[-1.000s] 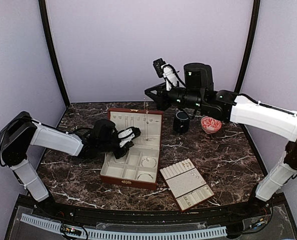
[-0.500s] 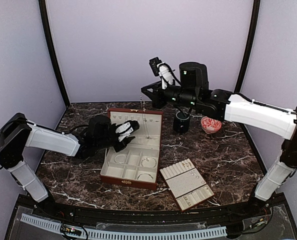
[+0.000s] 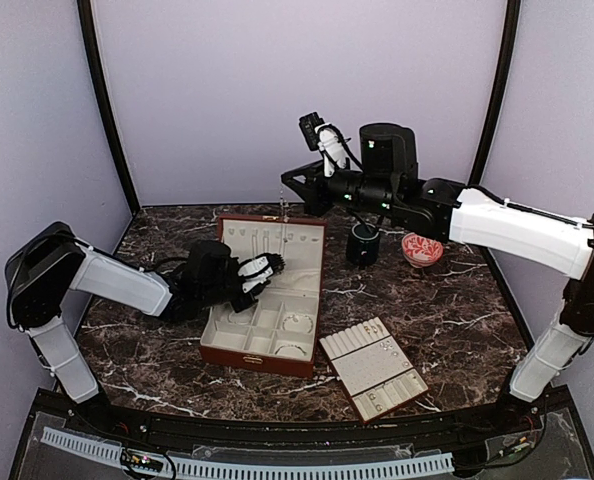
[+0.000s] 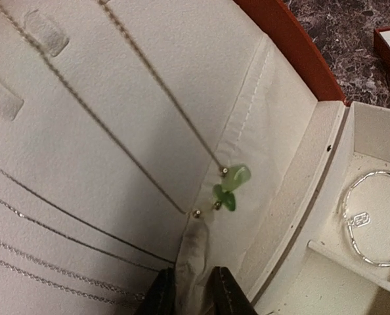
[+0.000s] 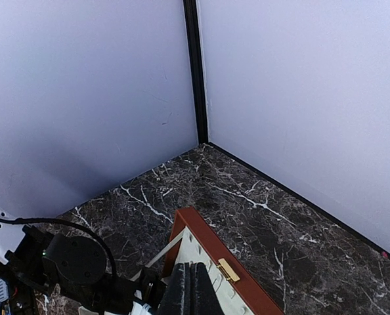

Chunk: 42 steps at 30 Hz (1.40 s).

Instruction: Organize the mixed jewelry

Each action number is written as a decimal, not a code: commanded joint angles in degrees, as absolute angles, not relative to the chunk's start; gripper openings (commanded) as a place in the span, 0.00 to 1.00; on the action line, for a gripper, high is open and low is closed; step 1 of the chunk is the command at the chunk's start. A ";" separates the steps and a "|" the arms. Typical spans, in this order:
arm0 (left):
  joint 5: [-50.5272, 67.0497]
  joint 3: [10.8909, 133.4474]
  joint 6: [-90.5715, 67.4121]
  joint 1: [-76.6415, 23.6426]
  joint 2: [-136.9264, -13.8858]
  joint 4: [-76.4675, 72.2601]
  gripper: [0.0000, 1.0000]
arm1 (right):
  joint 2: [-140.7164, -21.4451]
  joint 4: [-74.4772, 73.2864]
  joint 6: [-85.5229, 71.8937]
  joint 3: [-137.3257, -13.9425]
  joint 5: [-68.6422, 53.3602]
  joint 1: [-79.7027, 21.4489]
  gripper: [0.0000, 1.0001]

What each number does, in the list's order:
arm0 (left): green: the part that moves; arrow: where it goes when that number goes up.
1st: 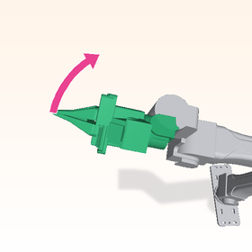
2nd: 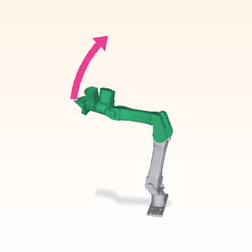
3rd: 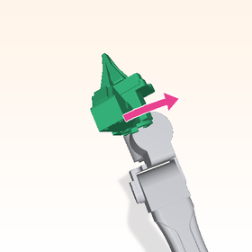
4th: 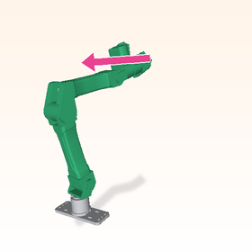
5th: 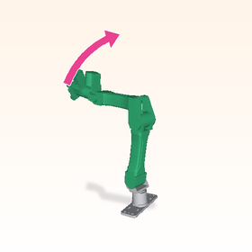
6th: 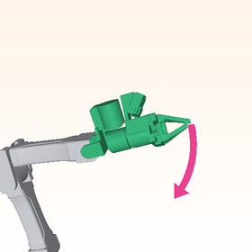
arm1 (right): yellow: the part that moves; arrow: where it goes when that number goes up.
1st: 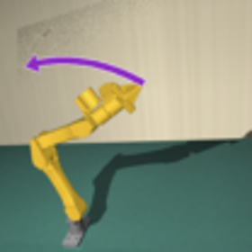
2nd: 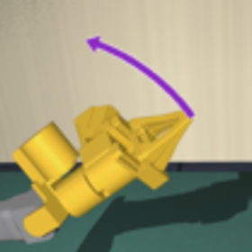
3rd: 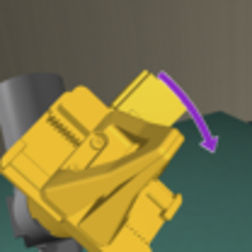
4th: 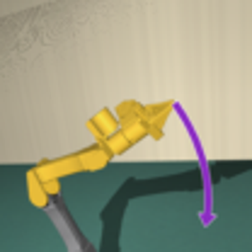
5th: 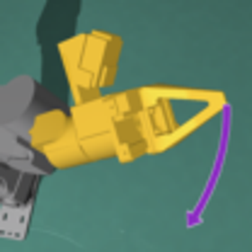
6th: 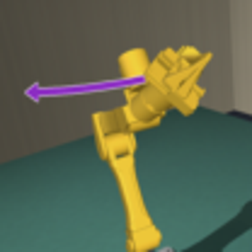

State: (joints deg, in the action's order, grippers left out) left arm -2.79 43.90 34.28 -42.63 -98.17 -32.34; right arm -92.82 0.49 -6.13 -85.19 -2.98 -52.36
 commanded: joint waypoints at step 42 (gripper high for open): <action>-3.61 38.52 30.52 -48.10 -94.76 -28.84 0.00 | -99.80 6.47 0.79 -86.84 -0.97 -51.95 0.00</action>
